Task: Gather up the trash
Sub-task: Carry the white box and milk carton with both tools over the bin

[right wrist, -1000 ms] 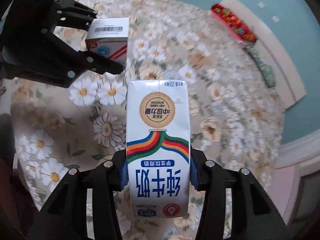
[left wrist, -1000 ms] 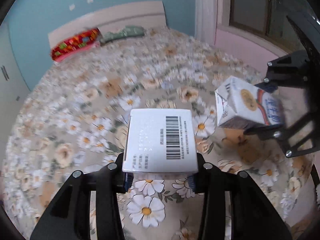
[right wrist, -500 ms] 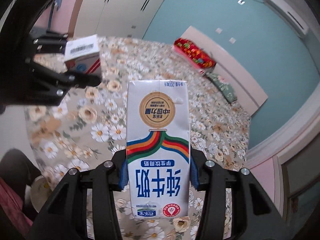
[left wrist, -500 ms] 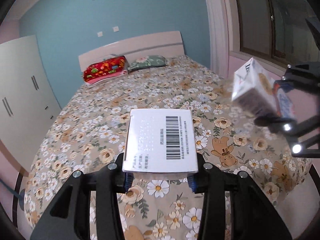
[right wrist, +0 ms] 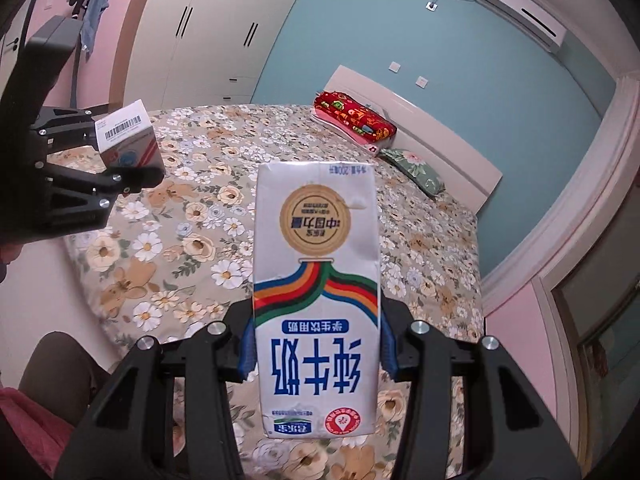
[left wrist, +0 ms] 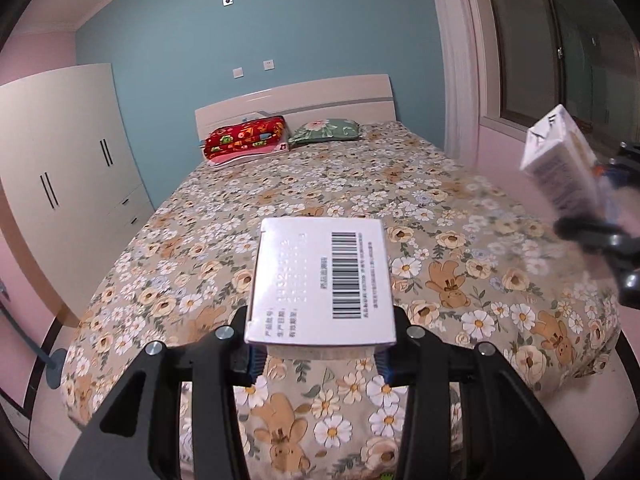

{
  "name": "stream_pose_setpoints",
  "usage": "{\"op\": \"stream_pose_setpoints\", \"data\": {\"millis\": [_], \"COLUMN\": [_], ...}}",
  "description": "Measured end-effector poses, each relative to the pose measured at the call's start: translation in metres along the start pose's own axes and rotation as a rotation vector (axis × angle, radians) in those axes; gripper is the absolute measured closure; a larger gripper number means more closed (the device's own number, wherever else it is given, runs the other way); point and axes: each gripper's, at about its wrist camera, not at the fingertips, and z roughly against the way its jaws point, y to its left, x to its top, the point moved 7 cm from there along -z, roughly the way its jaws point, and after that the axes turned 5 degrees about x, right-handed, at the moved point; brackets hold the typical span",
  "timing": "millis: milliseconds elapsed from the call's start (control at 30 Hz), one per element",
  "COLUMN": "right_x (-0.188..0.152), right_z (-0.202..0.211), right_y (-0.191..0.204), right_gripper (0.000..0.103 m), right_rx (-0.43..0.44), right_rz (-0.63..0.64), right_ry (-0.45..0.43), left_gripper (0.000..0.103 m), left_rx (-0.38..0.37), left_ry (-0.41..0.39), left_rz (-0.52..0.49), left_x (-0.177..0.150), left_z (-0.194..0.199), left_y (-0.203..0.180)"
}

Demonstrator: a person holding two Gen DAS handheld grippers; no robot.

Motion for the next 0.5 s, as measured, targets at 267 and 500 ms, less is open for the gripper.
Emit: {"op": "stream_pose_setpoints", "data": {"millis": [267, 500], "right_x": [-0.037, -0.068], "right_z": [0.019, 0.015], "right_y": [0.023, 0.040], "right_gripper": [0.055, 0.055], "right_rx": [0.017, 0.040], "right_rz": [-0.040, -0.070], "right_ry": [0.002, 0.025], "left_gripper": [0.059, 0.059], "left_rx": [0.016, 0.028], "left_ry": [0.024, 0.077], "left_rz": [-0.028, -0.050], "left_x": [-0.041, -0.082], "left_z": [0.022, 0.016], "left_y": [-0.005, -0.013]}}
